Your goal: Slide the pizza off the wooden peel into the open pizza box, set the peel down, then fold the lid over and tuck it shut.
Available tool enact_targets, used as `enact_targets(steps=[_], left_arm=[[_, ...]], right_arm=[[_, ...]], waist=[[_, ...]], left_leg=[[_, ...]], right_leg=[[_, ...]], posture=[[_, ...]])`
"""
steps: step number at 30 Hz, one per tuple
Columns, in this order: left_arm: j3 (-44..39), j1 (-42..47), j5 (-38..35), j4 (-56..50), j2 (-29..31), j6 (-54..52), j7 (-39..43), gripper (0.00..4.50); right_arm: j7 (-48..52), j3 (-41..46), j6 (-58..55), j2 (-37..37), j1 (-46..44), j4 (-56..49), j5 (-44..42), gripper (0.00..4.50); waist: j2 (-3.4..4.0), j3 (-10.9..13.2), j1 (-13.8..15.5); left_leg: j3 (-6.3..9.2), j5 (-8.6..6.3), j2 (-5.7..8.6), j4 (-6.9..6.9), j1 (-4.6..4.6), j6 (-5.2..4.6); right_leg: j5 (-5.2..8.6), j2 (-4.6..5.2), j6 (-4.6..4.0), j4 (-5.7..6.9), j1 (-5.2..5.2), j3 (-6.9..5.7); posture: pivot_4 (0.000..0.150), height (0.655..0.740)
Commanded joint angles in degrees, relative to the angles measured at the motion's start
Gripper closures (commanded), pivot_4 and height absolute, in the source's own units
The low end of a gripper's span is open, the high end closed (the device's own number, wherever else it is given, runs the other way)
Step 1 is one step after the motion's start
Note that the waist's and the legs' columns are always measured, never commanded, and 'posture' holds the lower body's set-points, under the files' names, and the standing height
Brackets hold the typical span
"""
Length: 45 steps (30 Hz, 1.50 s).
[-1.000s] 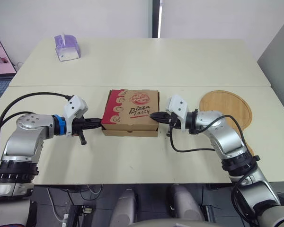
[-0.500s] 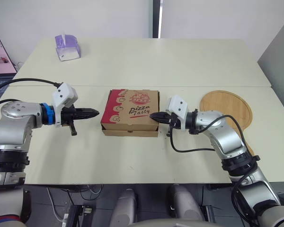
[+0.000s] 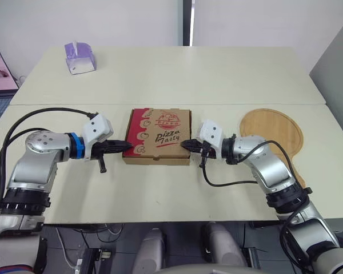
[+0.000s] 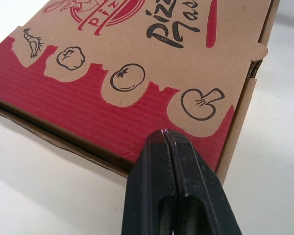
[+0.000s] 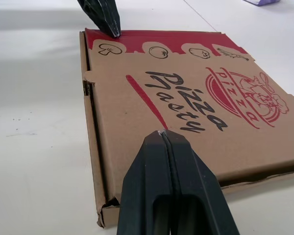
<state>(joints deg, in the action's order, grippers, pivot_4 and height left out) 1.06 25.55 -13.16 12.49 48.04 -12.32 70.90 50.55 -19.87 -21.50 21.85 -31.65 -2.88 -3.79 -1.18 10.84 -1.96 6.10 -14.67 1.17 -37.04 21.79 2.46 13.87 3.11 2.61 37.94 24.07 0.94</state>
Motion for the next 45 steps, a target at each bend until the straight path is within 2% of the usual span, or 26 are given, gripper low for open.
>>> enact_targets(steps=[1,12,15,20,25,30,34,45], left_arm=[[1.58,-0.53,2.25,1.29,-0.50,1.38,-0.97,4.50],[3.79,-0.77,5.38,3.21,0.19,4.15,-1.00,4.50],[1.14,-1.05,1.45,1.55,-0.63,1.83,-0.74,4.50],[-6.25,-1.05,-5.48,0.25,-1.06,-4.12,-3.76,4.50],[-9.20,0.79,-1.19,6.61,0.96,-0.90,-10.79,4.50],[-6.71,0.80,3.09,11.00,1.57,3.36,-12.52,4.50],[-5.38,-0.28,3.14,10.39,-0.69,3.12,-12.44,4.50],[-1.35,-1.80,0.39,1.05,-4.57,-1.17,-6.89,4.50]], right_arm=[[-0.53,-1.78,1.59,0.65,-0.79,-0.22,2.67,4.48],[1.26,-5.05,0.79,3.54,-0.15,-0.02,6.55,4.48],[0.09,0.18,-0.41,0.87,-0.58,-1.29,0.99,4.48],[-1.81,8.25,-3.51,-0.61,-2.49,-1.87,-5.04,4.48],[-5.06,8.76,0.22,2.63,-3.67,3.36,-0.44,4.48],[-5.50,5.42,2.99,3.82,-4.02,7.42,3.68,4.48],[-5.10,2.68,3.42,3.23,-3.74,9.32,5.94,4.48],[-0.11,2.09,-1.36,0.61,-1.82,4.49,1.27,4.48]], waist=[[0.00,-0.01,0.03],[0.00,-0.11,0.06],[0.00,-0.11,0.05],[-0.01,-0.07,0.04],[-0.02,-0.06,0.06],[-0.02,-0.06,0.06],[-0.02,-0.06,0.05],[-0.02,-0.06,0.05]], left_leg=[[0.00,0.00,0.00,-0.01,-0.01,0.00],[0.00,0.00,0.00,0.03,-0.33,0.00],[0.00,-0.02,-0.01,0.13,-0.76,-0.02],[0.02,-0.02,-0.04,0.11,-0.75,-0.02],[0.04,-0.02,-0.02,0.11,-0.72,-0.02],[-0.03,-0.02,-0.02,0.16,-0.71,-0.02],[-0.03,-0.02,-0.02,0.16,-0.68,-0.02],[0.00,-0.02,-0.02,0.14,-0.64,-0.02]], right_leg=[[0.00,0.00,0.00,0.01,0.00,0.00],[0.01,0.00,0.01,-0.03,-0.31,0.00],[0.16,0.00,0.22,-0.17,-0.77,-0.01],[0.09,-0.01,0.11,-0.14,-0.75,-0.01],[0.03,0.00,0.01,-0.17,-0.73,-0.03],[0.03,0.00,0.00,-0.19,-0.68,0.00],[0.03,0.00,0.00,-0.20,-0.67,0.01],[0.03,0.00,0.00,-0.20,-0.65,0.00]], posture=[[0.150,0.7400],[0.150,0.7400],[0.150,0.7400],[0.150,0.7400],[0.150,0.7400],[0.150,0.7400],[0.150,0.7400],[0.150,0.7400]])
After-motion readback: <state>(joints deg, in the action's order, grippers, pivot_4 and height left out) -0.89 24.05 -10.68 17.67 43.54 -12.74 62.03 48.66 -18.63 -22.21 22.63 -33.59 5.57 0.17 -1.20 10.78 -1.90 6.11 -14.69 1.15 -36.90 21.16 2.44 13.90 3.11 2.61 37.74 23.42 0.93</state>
